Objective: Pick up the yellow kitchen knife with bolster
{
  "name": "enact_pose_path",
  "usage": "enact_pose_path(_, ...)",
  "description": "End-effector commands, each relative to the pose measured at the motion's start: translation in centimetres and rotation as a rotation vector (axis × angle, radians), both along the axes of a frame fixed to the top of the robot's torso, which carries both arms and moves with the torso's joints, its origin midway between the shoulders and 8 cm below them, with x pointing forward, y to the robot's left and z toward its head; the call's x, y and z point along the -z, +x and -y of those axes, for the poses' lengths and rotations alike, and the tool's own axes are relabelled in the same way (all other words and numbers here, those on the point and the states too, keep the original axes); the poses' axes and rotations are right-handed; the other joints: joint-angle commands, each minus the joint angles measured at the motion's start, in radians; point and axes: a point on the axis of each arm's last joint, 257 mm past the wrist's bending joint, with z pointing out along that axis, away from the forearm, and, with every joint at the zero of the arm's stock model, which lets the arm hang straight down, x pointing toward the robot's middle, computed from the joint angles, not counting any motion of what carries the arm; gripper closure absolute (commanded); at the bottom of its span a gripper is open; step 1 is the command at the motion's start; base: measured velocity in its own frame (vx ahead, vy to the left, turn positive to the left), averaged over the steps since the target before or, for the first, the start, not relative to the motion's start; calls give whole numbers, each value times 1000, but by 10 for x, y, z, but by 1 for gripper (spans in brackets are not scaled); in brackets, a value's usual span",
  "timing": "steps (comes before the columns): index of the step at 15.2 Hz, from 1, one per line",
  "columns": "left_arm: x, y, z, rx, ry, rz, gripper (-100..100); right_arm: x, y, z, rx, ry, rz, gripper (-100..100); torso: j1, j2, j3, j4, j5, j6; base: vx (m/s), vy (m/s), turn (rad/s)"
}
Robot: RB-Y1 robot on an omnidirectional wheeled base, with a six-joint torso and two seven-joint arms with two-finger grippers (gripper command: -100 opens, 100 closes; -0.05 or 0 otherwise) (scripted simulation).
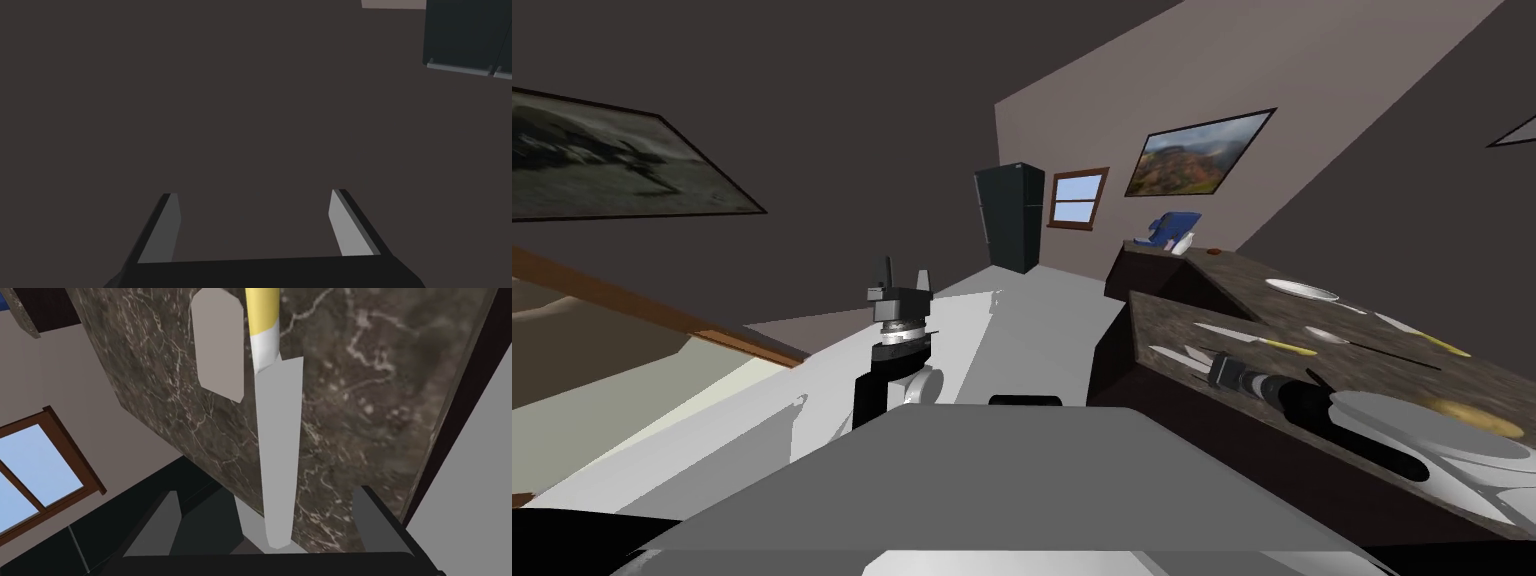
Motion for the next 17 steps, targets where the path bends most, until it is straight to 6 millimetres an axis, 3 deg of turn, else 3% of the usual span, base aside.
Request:
enact_pose_path(1, 0, 0, 0, 0, 0, 0, 0, 11, -3, -1, 12, -2, 2, -100, 0, 0, 0, 0, 0, 0, 51, -55, 104)
enact_pose_path(2, 0, 0, 0, 0, 0, 0, 0, 5, -1, 0, 6, 1, 1, -100, -2, -1, 0, 0, -1, 0, 30, -36, 43)
enact_pose_path(3, 0, 0, 0, 0, 0, 0, 0, 6, -1, 0, 7, -1, 2, 100, -2, 0, 0, 0, 0, 0, 11, -13, 5)
enact_pose_path(8, 0, 0, 0, 0, 0, 0, 0, 6, -1, 0, 7, -1, 2, 100, 1, 2, 1, 1, 0, 0, 1, -1, 0)
enact_pose_path(9, 0, 0, 0, 0, 0, 0, 0, -14, 13, 3, -12, -22, 19, -100, 1, 3, 1, 1, 0, 0, 1, -26, -43)
enact_pose_path(17, 0, 0, 0, 0, 0, 0, 0, -38, 19, -4, -77, -21, -47, -100, -7, 1, 1, 0, -1, 1, 20, -88, -81)
